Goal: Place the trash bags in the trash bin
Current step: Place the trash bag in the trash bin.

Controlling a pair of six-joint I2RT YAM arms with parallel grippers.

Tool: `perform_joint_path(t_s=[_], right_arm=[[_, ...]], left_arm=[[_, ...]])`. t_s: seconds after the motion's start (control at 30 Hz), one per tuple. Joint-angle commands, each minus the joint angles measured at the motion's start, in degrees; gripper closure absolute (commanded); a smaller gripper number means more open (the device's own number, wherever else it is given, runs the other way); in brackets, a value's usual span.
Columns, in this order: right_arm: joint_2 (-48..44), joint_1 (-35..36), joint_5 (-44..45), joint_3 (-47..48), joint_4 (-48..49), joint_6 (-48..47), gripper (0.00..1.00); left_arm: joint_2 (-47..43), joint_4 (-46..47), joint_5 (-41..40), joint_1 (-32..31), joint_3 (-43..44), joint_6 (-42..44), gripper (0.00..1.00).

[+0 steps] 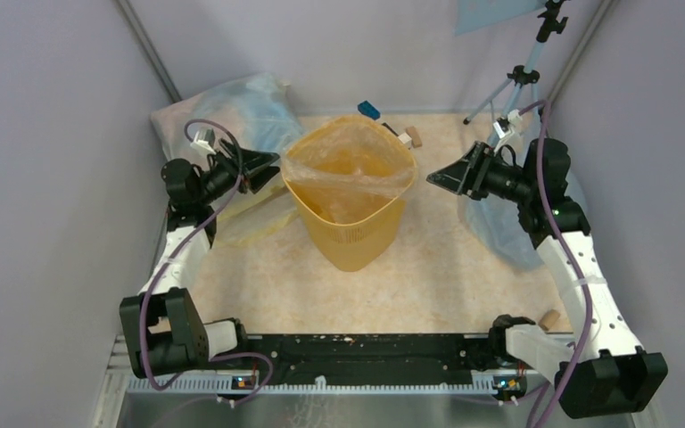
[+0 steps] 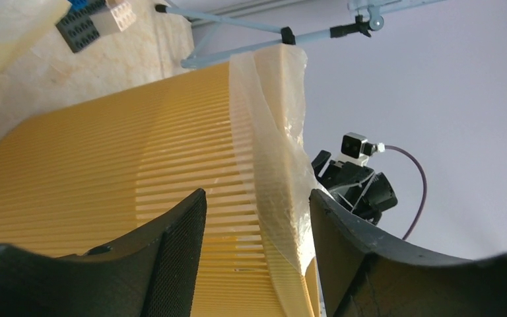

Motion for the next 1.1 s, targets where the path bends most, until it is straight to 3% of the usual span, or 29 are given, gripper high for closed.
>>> perform_joint_path(t_s=[0.0,0.1,0.2,0.33,0.47,0.73,0.93,1.07], right_arm=[[-1.9,1.04,0.27,1.56,1.28,-1.5,0.36],[-3.04,1.28,-0.57,0.05,4.89,0.35,0.37],[-3.38,2.09,-0.82,0.0,6.04,0.54,0.35],[-1.97,6.01,0.96,2.96,2.34,-2.63,0.3],[0.1,11.33,8.83,7.6,-4.8,-7.18,0.27],[0.36,11.73,10.17,6.04,-3.61,-6.13,0.27],[1.03,11.79,9.71,5.02,-3.09,-6.01,0.27],[1.23,11.85,9.67,4.84,-3.07,-6.27,0.28]], left_arm=[[-1.48,11.06,0.06,-0.75,-3.2,-6.19,0.38],[-4.4,11.43,-2.75,-0.8,-5.92,-7.78,0.39],[-6.25,12.11,-5.24,-0.75,-7.6,-9.1,0.34],[-5.99,13.05,-3.41,-0.79,-6.78,-9.97,0.33],[-7.26,12.99,-3.78,-1.54,-7.76,-10.3,0.38],[-6.15,17.31,-2.65,-2.8,-8.79,-13.9,0.39],[-6.1,16.63,-3.24,-3.52,-8.49,-13.31,0.59],[-6.56,14.08,-3.59,-3.72,-7.84,-11.4,0.64]])
